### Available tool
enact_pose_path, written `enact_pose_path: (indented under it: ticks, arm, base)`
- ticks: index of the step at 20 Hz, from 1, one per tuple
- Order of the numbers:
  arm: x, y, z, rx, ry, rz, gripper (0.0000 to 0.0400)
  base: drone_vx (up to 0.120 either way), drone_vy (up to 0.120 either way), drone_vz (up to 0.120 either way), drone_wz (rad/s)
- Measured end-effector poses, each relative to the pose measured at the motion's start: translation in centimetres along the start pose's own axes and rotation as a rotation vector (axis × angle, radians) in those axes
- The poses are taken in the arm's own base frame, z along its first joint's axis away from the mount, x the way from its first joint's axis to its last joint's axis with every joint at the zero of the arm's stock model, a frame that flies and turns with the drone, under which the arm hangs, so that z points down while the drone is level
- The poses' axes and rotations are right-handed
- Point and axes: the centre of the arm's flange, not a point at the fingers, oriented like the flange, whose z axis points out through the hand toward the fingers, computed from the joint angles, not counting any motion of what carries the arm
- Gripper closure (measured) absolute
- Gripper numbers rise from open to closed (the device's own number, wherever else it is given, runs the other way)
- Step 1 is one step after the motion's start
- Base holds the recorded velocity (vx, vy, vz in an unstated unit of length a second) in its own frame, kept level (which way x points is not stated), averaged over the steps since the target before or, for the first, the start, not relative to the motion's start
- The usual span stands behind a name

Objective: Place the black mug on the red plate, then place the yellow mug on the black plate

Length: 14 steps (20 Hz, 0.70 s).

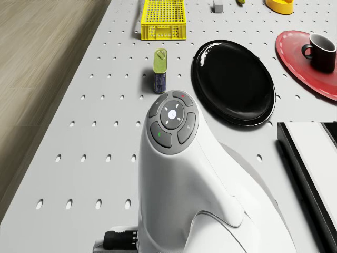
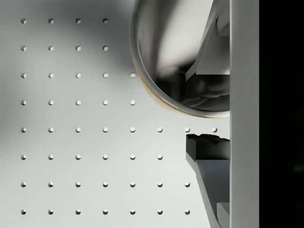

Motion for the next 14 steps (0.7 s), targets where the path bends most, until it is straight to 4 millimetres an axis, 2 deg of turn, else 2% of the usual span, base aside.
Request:
enact_pose_path:
  ticks: [14]
  arm:
    - [0.00,0.00,-0.21,0.000,0.000,0.000,0.0290]
  base:
    - [0.120,-0.120,0.000,0.000]
